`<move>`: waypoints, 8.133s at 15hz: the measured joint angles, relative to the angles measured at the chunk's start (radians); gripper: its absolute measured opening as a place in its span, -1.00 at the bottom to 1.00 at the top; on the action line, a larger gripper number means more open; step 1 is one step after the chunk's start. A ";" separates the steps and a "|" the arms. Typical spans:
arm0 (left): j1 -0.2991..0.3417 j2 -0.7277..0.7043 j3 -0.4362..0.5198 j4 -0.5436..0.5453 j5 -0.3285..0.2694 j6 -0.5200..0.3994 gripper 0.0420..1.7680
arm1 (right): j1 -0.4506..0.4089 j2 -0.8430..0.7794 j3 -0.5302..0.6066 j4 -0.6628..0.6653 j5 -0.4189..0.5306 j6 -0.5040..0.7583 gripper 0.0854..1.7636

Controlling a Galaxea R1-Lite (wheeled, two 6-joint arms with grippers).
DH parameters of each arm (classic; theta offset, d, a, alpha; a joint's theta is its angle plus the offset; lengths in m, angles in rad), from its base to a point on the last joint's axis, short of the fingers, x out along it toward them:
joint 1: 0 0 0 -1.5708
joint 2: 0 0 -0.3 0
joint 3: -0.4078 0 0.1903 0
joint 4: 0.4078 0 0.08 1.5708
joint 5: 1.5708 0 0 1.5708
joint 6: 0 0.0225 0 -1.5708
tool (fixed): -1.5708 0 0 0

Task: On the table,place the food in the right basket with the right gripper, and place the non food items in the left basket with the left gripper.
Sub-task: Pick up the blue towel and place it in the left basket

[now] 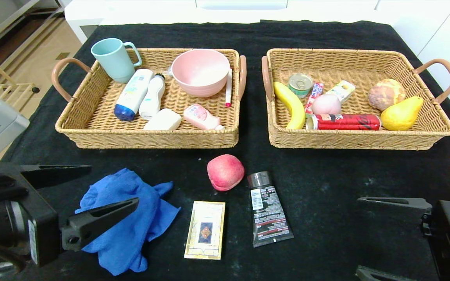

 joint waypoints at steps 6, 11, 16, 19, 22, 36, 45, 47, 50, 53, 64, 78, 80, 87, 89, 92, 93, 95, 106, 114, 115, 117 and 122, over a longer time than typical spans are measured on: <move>0.023 0.120 -0.184 0.157 0.048 -0.076 0.94 | -0.016 -0.005 -0.006 -0.001 0.000 0.000 0.92; 0.007 0.223 -0.298 0.357 0.136 -0.167 0.94 | -0.032 0.000 -0.010 0.000 0.000 0.000 0.93; 0.009 0.252 -0.279 0.433 0.186 -0.277 0.94 | -0.038 0.016 -0.012 0.000 0.000 -0.001 0.93; 0.009 0.266 -0.215 0.426 0.190 -0.303 0.94 | -0.038 0.018 -0.011 -0.001 0.000 0.000 0.94; 0.013 0.270 -0.190 0.430 0.203 -0.304 0.94 | -0.037 0.018 -0.013 -0.003 0.001 0.000 0.94; 0.015 0.345 -0.116 0.400 0.278 -0.316 0.94 | -0.035 0.018 -0.007 -0.005 0.003 -0.001 0.94; 0.013 0.366 -0.064 0.314 0.294 -0.350 0.59 | -0.029 0.020 -0.005 0.000 0.005 -0.001 0.94; 0.013 0.367 -0.063 0.313 0.294 -0.349 0.24 | -0.029 0.020 -0.005 0.000 0.005 -0.001 0.94; 0.011 0.371 -0.063 0.313 0.292 -0.350 -0.12 | -0.030 0.022 -0.005 0.000 0.004 -0.001 0.94; 0.010 0.373 -0.063 0.315 0.292 -0.350 -0.76 | -0.030 0.025 -0.005 0.000 0.004 -0.001 0.94; 0.007 0.371 -0.059 0.318 0.292 -0.350 -0.76 | -0.031 0.034 -0.004 0.000 0.004 0.000 0.94; 0.003 0.212 -0.108 0.373 0.290 -0.317 -0.76 | -0.033 0.044 -0.031 -0.001 -0.005 0.049 0.94; 0.003 0.157 -0.114 0.372 0.288 -0.294 -0.76 | -0.038 0.046 -0.044 0.001 -0.010 0.054 0.94; 0.013 0.086 -0.249 0.372 0.291 -0.286 -0.76 | -0.040 0.060 -0.053 0.003 -0.019 0.065 0.94; 0.019 0.091 -0.305 0.370 0.291 -0.283 -0.76 | -0.040 0.062 -0.058 0.004 -0.019 0.072 0.94; 0.031 0.109 -0.401 0.365 0.289 -0.278 -0.76 | -0.041 0.070 -0.062 0.004 -0.020 0.080 0.94; 0.036 0.119 -0.436 0.364 0.287 -0.269 -0.76 | -0.041 0.075 -0.063 0.004 -0.022 0.080 0.94; 0.046 0.153 -0.507 0.362 0.286 -0.246 -0.76 | -0.043 0.084 -0.064 0.004 -0.037 0.079 0.94; 0.093 0.513 -0.854 0.357 0.286 -0.182 -0.76 | -0.062 0.084 -0.074 0.003 -0.039 0.079 0.94; 0.136 0.714 -1.021 0.360 0.282 -0.176 -0.76 | -0.074 0.084 -0.077 0.002 -0.039 0.079 0.94; 0.145 0.729 -1.026 0.359 0.282 -0.174 -0.76 | -0.074 0.084 -0.077 0.002 -0.039 0.079 0.94; 0.160 0.750 -1.029 0.357 0.280 -0.172 -0.76 | -0.074 0.084 -0.077 0.003 -0.038 0.079 0.94; 0.171 0.771 -1.024 0.356 0.280 -0.175 -0.76 | -0.074 0.083 -0.076 0.002 -0.039 0.079 0.94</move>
